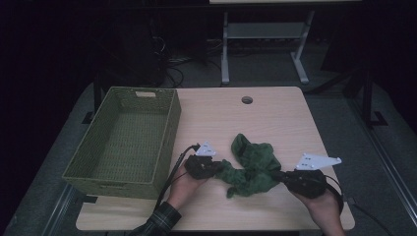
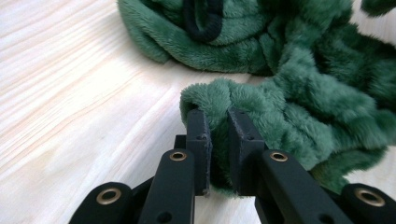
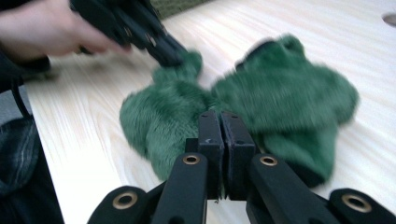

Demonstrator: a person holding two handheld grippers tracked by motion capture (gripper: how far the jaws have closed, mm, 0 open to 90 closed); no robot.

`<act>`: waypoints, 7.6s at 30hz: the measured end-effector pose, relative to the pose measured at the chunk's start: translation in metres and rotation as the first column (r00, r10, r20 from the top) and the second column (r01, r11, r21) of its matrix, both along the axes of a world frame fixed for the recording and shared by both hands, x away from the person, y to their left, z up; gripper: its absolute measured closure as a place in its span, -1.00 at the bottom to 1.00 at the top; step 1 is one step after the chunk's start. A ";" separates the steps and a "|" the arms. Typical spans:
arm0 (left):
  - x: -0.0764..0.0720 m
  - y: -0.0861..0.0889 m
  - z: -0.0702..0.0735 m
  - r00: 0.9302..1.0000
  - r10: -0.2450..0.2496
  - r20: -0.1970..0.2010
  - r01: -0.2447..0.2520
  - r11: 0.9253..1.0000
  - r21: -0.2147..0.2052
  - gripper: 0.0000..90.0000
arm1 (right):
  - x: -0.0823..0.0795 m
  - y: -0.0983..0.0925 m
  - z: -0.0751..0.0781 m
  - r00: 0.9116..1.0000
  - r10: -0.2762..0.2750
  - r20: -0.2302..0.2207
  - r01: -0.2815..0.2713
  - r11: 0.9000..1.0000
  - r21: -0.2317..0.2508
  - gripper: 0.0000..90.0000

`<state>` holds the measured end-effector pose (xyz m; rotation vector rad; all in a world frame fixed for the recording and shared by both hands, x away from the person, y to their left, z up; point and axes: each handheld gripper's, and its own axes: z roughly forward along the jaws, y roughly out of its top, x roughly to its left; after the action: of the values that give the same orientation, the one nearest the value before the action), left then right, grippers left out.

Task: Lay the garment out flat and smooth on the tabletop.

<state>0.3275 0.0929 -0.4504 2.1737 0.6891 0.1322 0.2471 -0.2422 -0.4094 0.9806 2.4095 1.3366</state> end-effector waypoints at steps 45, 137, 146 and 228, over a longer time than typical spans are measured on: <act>-0.024 0.001 -0.015 0.997 -0.050 -0.065 0.053 0.998 0.037 0.76 | 0.007 0.014 -0.032 0.991 0.029 -0.132 -0.028 1.000 0.008 0.65; 0.008 -0.010 0.038 0.999 -0.051 -0.012 0.051 0.998 -0.028 0.22 | 0.050 -0.022 -0.027 0.987 -0.159 -0.029 0.156 0.983 -0.096 0.27; 0.055 -0.047 0.034 0.996 -0.093 -0.011 0.092 0.995 -0.044 0.11 | 0.071 -0.021 -0.035 0.983 -0.157 -0.091 0.151 0.986 -0.066 0.22; 0.133 -0.034 0.013 0.988 0.153 -0.012 -0.153 0.988 0.005 0.12 | 0.179 0.046 -0.009 0.992 -0.119 -0.043 0.115 0.990 -0.086 0.37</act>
<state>0.4608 0.0584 -0.4372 2.1253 0.8637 0.2012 0.4265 -0.1962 -0.4183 1.1252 2.3798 1.1765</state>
